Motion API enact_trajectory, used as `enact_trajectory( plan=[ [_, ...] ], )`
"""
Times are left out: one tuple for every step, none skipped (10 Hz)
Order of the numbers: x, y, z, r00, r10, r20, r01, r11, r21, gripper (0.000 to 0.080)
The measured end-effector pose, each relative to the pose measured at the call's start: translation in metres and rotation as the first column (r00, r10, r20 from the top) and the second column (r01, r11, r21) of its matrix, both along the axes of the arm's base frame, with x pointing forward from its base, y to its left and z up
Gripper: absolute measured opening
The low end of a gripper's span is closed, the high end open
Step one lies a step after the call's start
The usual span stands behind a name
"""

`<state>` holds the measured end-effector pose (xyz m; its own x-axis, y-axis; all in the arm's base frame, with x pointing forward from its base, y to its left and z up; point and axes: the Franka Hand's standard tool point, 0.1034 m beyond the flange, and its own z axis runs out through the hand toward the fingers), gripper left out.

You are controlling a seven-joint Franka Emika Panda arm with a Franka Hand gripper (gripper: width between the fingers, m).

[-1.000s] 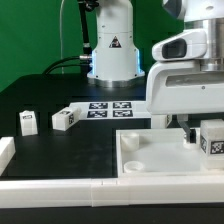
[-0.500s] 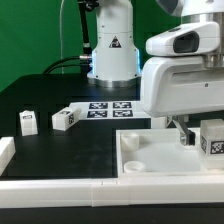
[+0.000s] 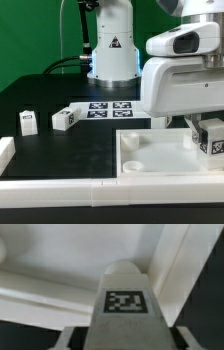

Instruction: Assemble one leg

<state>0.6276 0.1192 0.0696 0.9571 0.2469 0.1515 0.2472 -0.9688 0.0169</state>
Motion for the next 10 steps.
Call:
enact_trajectory(
  plan=[
    [0.0000, 0.0001, 0.0000, 0.999, -0.048, -0.001, 0.048, 0.999, 0.008, 0.0292],
    [0.0000, 0.0000, 0.0000, 0.999, -0.047, -0.001, 0.047, 0.999, 0.008, 0.0292],
    [-0.0007, 0.0004, -0.0005, 0.994, -0.111, -0.004, 0.111, 0.994, 0.022, 0.0292],
    [-0.0020, 0.0003, -0.0017, 0.947, -0.320, -0.010, 0.320, 0.945, 0.060, 0.0292],
    [-0.0025, 0.0001, -0.0020, 0.900, -0.435, -0.019, 0.435, 0.898, 0.073, 0.0292],
    [-0.0028, -0.0007, -0.0020, 0.826, -0.563, -0.033, 0.563, 0.822, 0.086, 0.0292],
    [-0.0039, -0.0009, -0.0024, 0.729, -0.682, -0.053, 0.684, 0.723, 0.097, 0.0292],
    [-0.0044, -0.0014, -0.0026, 0.621, -0.780, -0.077, 0.783, 0.614, 0.105, 0.0292],
    [-0.0048, -0.0004, -0.0028, 0.520, -0.849, -0.091, 0.853, 0.510, 0.111, 0.0292],
    [-0.0064, 0.0022, -0.0024, 0.337, -0.935, -0.110, 0.939, 0.326, 0.111, 0.0292]
  ],
)
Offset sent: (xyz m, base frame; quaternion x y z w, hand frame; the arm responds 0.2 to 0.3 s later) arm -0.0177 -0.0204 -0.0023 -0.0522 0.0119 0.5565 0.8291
